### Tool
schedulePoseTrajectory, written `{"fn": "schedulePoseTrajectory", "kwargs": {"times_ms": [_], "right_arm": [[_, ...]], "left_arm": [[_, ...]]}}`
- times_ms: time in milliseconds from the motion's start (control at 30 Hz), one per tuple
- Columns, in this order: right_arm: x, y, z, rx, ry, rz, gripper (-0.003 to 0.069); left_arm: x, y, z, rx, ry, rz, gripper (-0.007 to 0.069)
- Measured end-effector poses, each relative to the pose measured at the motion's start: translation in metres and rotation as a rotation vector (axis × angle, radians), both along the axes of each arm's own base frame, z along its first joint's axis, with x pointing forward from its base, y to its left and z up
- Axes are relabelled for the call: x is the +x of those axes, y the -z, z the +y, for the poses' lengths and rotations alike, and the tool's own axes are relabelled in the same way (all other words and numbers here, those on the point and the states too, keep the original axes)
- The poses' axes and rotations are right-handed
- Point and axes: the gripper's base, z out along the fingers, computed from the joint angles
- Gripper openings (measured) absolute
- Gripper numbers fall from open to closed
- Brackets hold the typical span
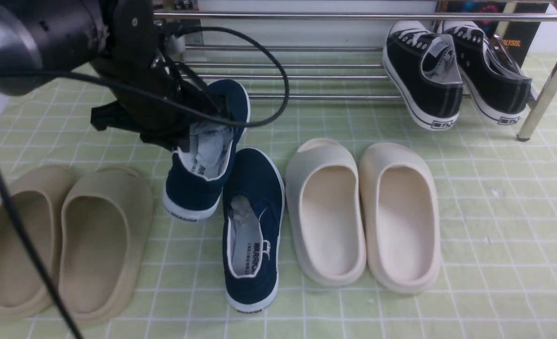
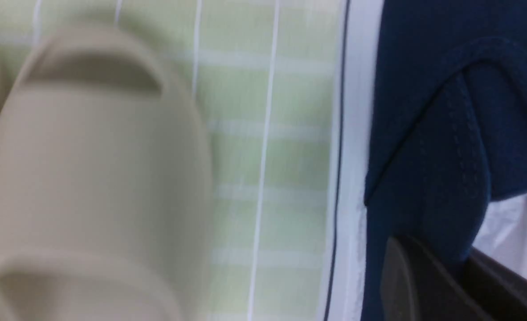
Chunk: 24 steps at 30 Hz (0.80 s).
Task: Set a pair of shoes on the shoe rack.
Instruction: Use the left arm to put a shoe into the shoe rack
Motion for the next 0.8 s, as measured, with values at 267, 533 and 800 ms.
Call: {"fn": "schedulePoseTrajectory", "kwargs": {"times_ms": [267, 533, 800], "right_arm": [[0.0, 0.0, 0.0, 0.0, 0.0, 0.0, 0.0238], [0.0, 0.0, 0.0, 0.0, 0.0, 0.0, 0.0239], [0.0, 0.0, 0.0, 0.0, 0.0, 0.0, 0.0239]], "left_arm": [[0.068, 0.001, -0.012, -0.05, 0.022, -0.086, 0.0018], [0.119, 0.01, -0.026, -0.05, 0.031, -0.195, 0.0018], [0.14, 0.018, -0.028, -0.024, 0.041, -0.324, 0.0018]]}}
